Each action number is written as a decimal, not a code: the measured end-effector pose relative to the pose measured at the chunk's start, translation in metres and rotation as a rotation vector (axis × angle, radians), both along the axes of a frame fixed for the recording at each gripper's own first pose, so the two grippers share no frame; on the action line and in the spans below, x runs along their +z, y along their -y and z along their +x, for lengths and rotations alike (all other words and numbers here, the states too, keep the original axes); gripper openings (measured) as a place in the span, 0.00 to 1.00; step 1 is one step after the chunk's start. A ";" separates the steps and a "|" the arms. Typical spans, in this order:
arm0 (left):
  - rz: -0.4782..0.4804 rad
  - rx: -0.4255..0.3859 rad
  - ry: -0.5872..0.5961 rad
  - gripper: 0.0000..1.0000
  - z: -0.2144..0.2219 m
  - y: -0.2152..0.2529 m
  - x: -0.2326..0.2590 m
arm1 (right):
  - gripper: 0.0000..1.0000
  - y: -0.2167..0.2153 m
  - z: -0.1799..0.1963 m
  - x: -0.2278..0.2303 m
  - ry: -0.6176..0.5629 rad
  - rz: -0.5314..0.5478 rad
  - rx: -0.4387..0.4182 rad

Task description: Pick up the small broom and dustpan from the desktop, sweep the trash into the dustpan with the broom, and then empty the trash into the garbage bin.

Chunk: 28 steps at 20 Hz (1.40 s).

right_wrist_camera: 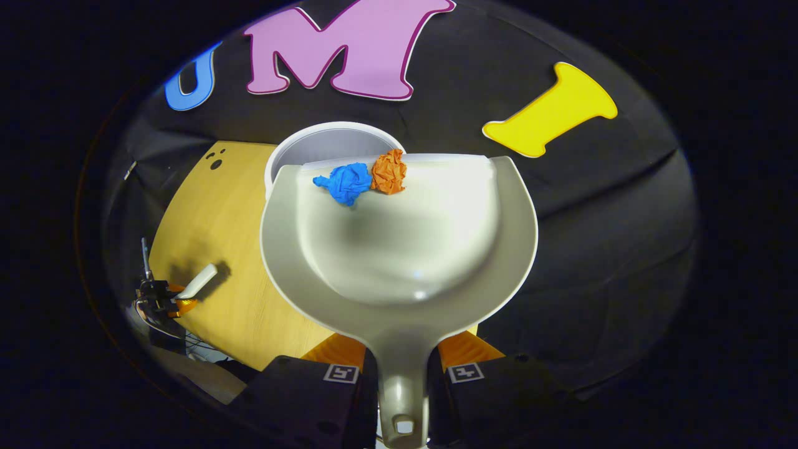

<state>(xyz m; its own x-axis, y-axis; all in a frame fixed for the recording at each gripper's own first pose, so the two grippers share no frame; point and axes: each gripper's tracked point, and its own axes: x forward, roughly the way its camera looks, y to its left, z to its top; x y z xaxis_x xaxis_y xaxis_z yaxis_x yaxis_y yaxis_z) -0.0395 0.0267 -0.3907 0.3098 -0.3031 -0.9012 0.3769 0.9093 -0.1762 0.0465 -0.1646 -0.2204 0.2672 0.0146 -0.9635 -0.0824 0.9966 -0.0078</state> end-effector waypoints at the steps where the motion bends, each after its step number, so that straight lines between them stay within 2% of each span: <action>1: -0.003 0.009 -0.004 0.27 0.000 -0.002 -0.001 | 0.36 0.000 0.008 0.000 -0.014 -0.016 0.009; 5: -0.009 0.037 -0.009 0.27 -0.004 -0.009 -0.003 | 0.36 0.003 0.033 -0.008 -0.109 -0.069 0.076; 6: -0.010 0.040 -0.010 0.27 -0.004 -0.011 -0.004 | 0.31 0.004 0.037 -0.009 -0.139 -0.091 0.100; 7: -0.010 0.043 -0.011 0.27 -0.004 -0.012 -0.004 | 0.31 0.008 0.042 -0.010 -0.165 -0.121 0.127; 8: -0.009 0.044 -0.013 0.25 -0.005 -0.014 -0.005 | 0.36 0.011 0.047 -0.010 -0.192 -0.156 0.159; 10: -0.008 0.047 -0.017 0.25 -0.006 -0.018 -0.006 | 0.36 0.017 0.054 -0.010 -0.254 -0.227 0.221; 11: -0.007 0.048 -0.019 0.25 -0.005 -0.020 -0.006 | 0.36 0.019 0.054 -0.009 -0.291 -0.251 0.257; 12: -0.006 0.051 -0.020 0.27 -0.005 -0.022 -0.007 | 0.31 0.019 0.054 -0.007 -0.321 -0.264 0.285; 13: -0.006 0.053 -0.021 0.27 -0.004 -0.023 -0.007 | 0.36 0.016 0.056 -0.008 -0.338 -0.259 0.295; 15: -0.008 0.059 -0.022 0.27 -0.004 -0.022 -0.008 | 0.36 0.005 0.063 -0.012 -0.327 -0.228 0.278; 16: -0.009 0.058 -0.024 0.27 -0.003 -0.022 -0.008 | 0.41 0.003 0.066 -0.012 -0.324 -0.226 0.272; 17: -0.010 0.055 -0.025 0.27 -0.003 -0.021 -0.008 | 0.36 0.003 0.067 -0.012 -0.324 -0.227 0.273; 21: -0.008 0.053 -0.018 0.25 -0.001 -0.020 -0.007 | 0.36 0.009 0.066 -0.012 -0.312 -0.244 0.283; 22: -0.003 0.060 -0.015 0.27 -0.001 -0.021 -0.007 | 0.31 0.010 0.065 -0.011 -0.301 -0.239 0.278; 23: 0.001 0.065 -0.012 0.27 0.001 -0.021 -0.007 | 0.36 0.011 0.064 -0.008 -0.286 -0.228 0.269; 24: 0.006 0.066 -0.011 0.27 0.001 -0.021 -0.006 | 0.32 0.011 0.064 -0.004 -0.267 -0.212 0.254; 26: 0.018 0.061 -0.003 0.27 0.004 -0.022 -0.005 | 0.31 0.011 0.061 0.006 -0.222 -0.169 0.231; 27: 0.024 0.058 0.002 0.27 0.006 -0.023 -0.004 | 0.36 0.010 0.059 0.013 -0.186 -0.137 0.219; 28: 0.030 0.059 0.006 0.27 0.008 -0.023 -0.004 | 0.32 0.006 0.057 0.022 -0.145 -0.094 0.198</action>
<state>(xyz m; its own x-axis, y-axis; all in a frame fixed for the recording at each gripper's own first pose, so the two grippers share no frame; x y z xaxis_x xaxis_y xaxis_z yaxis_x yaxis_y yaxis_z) -0.0312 0.0499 -0.3943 0.3322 -0.2570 -0.9075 0.3235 0.9349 -0.1463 0.1038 -0.1705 -0.1989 0.1274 -0.0389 -0.9911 -0.2829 0.9563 -0.0739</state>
